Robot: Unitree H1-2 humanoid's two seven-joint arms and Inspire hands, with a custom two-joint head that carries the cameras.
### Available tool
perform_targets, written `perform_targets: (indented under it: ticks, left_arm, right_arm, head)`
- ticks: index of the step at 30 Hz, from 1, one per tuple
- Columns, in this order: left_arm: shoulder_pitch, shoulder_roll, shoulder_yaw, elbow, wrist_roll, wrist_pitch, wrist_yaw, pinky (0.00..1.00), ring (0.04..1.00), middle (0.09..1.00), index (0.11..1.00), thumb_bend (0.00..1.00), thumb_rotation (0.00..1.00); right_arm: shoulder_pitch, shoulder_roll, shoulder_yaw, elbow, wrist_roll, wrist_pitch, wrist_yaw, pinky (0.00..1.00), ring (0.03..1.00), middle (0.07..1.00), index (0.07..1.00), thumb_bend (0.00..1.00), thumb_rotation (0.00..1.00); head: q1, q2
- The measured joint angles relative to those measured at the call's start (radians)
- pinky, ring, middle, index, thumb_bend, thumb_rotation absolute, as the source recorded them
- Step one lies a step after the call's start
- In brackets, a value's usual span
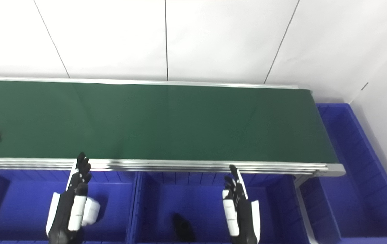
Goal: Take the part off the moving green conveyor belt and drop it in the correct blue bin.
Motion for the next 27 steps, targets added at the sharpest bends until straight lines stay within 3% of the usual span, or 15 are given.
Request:
perform_targets:
  ticks: [4, 16, 27]
  left_arm:
    - [-0.001, 0.0, 0.0, -0.003, -0.012, 0.025, -0.003, 1.0, 1.0, 1.0, 1.0, 0.67, 0.95]
    - [-0.007, 0.007, -0.004, -0.025, -0.021, 0.049, -0.01, 1.0, 1.0, 1.0, 1.0, 0.65, 0.98]
    - [-0.006, 0.009, -0.007, -0.024, -0.016, 0.051, -0.01, 1.0, 1.0, 1.0, 1.0, 0.64, 0.99]
  right_arm:
    - [-0.002, 0.0, 0.001, 0.001, 0.001, 0.001, 0.0, 0.87, 0.9, 0.969, 0.928, 0.55, 1.0]
    - [-0.002, 0.0, 0.003, 0.001, -0.001, 0.009, 0.0, 0.87, 0.9, 0.963, 0.947, 0.59, 0.99]
    - [-0.004, 0.0, 0.003, 0.007, 0.0, 0.008, 0.0, 0.87, 0.902, 0.965, 0.945, 0.59, 1.0]
  head:
    - [-0.003, 0.0]
    - [-0.008, 0.003]
    - [0.003, -0.021]
